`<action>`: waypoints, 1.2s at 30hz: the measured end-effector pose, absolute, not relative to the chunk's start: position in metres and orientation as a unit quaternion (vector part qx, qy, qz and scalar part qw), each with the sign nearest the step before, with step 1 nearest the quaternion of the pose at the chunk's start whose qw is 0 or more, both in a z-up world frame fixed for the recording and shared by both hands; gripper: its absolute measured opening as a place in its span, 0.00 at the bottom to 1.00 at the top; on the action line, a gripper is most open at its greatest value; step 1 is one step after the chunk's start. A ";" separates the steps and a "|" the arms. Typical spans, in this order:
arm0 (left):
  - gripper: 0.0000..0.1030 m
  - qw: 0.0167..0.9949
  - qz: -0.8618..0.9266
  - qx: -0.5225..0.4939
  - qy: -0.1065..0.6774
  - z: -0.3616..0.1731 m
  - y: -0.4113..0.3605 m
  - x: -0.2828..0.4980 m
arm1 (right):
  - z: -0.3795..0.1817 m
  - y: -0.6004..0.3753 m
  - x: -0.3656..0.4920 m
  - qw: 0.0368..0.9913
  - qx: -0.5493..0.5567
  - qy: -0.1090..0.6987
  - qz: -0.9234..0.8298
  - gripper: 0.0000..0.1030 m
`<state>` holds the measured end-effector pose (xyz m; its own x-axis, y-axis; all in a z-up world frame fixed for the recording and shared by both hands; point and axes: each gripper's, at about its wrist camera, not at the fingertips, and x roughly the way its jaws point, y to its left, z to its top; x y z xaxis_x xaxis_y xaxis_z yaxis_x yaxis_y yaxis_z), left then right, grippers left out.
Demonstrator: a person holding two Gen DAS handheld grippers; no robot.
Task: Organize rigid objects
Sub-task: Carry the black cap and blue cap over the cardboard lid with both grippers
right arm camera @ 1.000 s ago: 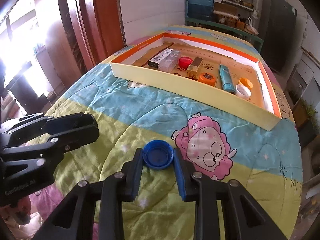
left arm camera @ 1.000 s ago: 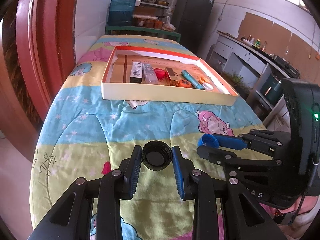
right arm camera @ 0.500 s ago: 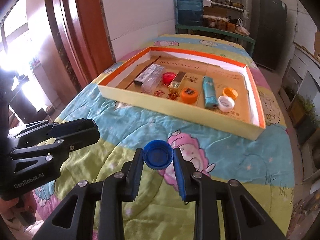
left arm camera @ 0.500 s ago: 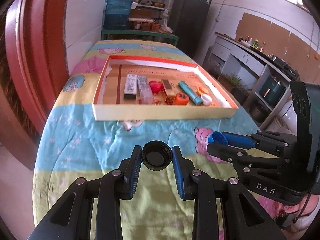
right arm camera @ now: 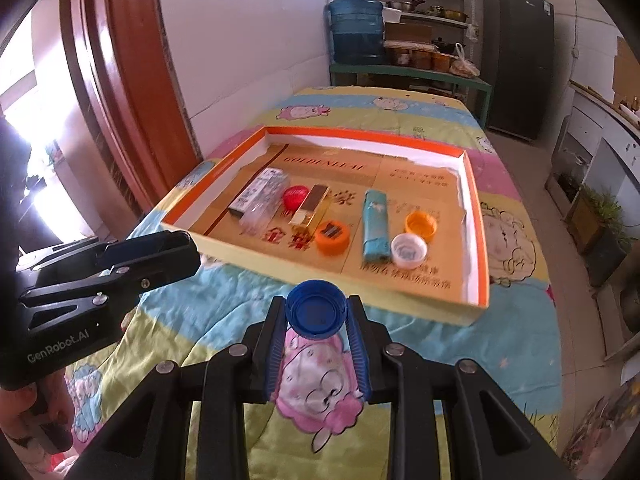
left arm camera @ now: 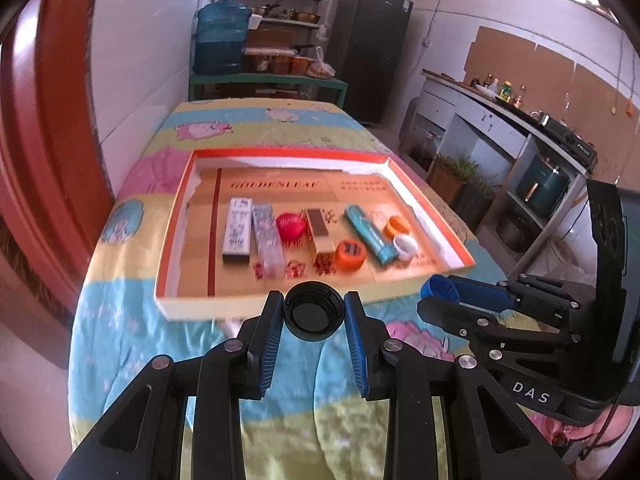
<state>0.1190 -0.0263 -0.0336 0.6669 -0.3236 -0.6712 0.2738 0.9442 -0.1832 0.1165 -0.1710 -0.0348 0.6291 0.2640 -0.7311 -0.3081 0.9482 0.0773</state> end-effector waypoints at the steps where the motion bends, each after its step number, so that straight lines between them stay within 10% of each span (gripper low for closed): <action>1: 0.31 0.913 -0.164 -0.031 0.372 -0.032 -0.028 0.122 | -0.034 -0.173 0.120 0.903 -0.027 0.399 0.158 0.29; 36: 0.31 0.892 -0.116 -0.017 0.436 -0.053 -0.075 0.320 | -0.050 -0.207 0.289 0.893 -0.021 0.431 0.127 0.29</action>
